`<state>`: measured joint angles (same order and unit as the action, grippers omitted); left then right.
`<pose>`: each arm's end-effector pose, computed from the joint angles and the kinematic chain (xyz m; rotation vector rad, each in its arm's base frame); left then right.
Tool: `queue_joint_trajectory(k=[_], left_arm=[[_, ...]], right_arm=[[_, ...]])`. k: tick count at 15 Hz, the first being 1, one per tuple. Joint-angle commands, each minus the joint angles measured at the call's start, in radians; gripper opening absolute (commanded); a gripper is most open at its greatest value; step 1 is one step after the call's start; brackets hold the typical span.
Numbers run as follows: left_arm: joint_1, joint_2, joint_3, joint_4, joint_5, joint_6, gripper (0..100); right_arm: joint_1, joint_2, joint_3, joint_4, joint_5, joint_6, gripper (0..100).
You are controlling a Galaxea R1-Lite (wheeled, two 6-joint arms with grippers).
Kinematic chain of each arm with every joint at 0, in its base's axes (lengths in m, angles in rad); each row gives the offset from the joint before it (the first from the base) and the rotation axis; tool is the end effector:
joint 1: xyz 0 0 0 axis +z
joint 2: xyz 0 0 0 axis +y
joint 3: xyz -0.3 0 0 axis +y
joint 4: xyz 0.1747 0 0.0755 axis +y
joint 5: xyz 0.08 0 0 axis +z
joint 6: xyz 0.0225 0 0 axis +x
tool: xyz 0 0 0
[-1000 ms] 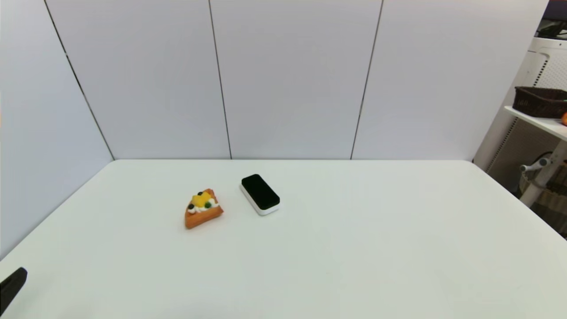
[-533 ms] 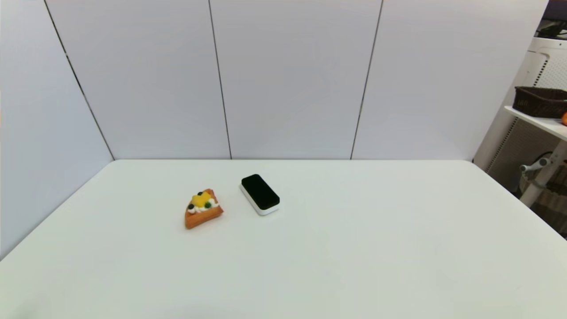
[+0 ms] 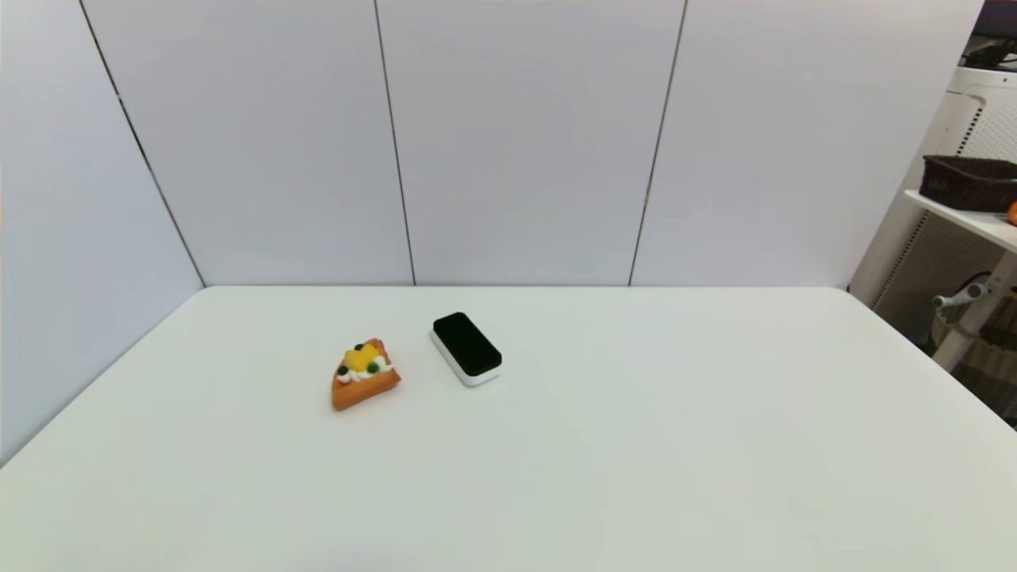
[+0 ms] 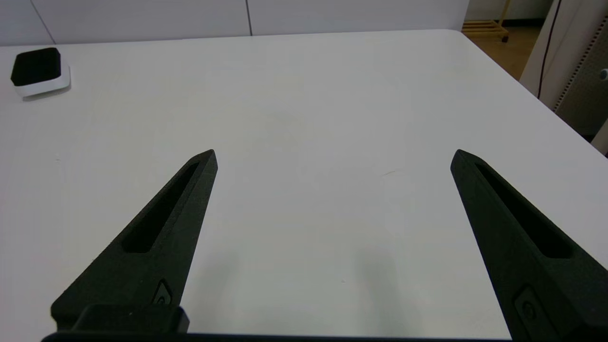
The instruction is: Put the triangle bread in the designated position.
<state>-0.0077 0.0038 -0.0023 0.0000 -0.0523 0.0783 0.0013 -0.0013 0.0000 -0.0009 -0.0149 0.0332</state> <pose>-0.0227 -0.0010 0.0762 0.0782 -0.0008 -0.0600 -0.0229 -0.0004 0.0756 0.0332 -0.0024 -0.0136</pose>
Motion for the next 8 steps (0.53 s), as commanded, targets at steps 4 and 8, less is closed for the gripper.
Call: queue_joint_trajectory(k=[4, 8], left_arm=[[0.000, -0.004, 0.002, 0.003, 0.023, -0.035, 100], [0.000, -0.004, 0.002, 0.003, 0.023, -0.035, 100]], right_arm=[[0.000, 0.001, 0.000, -0.001, 0.000, -0.001, 100], [0.000, 0.001, 0.000, -0.001, 0.000, -0.001, 100]])
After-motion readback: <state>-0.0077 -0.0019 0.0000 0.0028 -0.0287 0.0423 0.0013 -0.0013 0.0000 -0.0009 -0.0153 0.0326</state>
